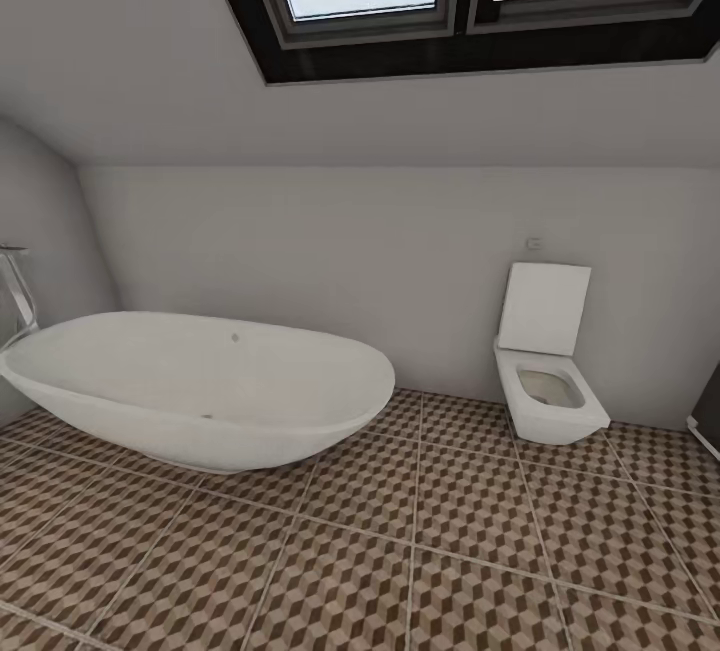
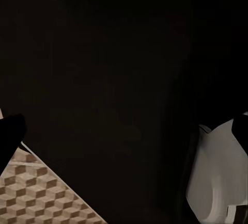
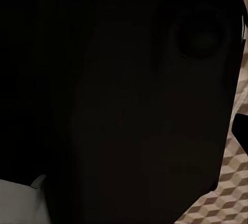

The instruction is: Take the four mousetraps from the cabinet in the bathroom and place them on the bathroom floor. Make sure all four end up on the same floor surface, and ensure that at least two of them are either under or directly next to the same bathroom sink.

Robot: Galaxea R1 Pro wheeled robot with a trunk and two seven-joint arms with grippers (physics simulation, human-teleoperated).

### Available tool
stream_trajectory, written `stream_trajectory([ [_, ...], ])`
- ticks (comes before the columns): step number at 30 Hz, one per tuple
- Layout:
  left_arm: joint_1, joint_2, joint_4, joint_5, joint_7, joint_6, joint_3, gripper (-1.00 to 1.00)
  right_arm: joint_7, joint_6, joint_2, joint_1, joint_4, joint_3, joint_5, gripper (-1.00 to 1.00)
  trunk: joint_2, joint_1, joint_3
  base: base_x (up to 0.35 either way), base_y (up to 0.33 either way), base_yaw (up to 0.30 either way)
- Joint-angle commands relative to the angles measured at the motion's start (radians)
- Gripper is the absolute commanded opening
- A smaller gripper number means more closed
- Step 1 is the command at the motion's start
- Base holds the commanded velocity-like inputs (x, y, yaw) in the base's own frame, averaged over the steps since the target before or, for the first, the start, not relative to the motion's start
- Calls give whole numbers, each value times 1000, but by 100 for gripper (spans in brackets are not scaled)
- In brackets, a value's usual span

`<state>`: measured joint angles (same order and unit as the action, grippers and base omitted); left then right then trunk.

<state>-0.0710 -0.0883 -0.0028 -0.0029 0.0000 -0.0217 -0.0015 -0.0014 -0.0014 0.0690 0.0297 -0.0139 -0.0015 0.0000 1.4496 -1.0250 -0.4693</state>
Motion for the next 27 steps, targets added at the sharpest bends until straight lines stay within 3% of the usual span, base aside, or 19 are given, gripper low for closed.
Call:
stream_trajectory([
  [1, 0, 0, 0, 0, 0, -4, 0, 100, 0, 0, 0, 1, -1, 0, 0, 100, 0, 0, -1, 0, 0, 0],
  [12, 0, -1, 0, 0, 0, -21, 0, 100, 1, -3, 1, 2, 0, -5, -4, 100, 0, 0, -1, 0, 0, 0],
  [23, -1, 8, -40, -1, 4, -21, 2, 100, 0, -63, 1, 3, 43, -5, -5, 100, 0, 0, -1, 0, 0, 0],
  [24, -1, 10, -107, -1, 4, -21, 2, 100, 0, -170, 1, 3, 44, -5, -4, 100, 0, 0, -1, 0, 0, 0],
  [27, -1, 15, -144, -1, 5, -22, 3, 100, 0, -180, -2, 3, 60, -3, -1, 100, 0, 0, -1, 0, 0, 0],
])
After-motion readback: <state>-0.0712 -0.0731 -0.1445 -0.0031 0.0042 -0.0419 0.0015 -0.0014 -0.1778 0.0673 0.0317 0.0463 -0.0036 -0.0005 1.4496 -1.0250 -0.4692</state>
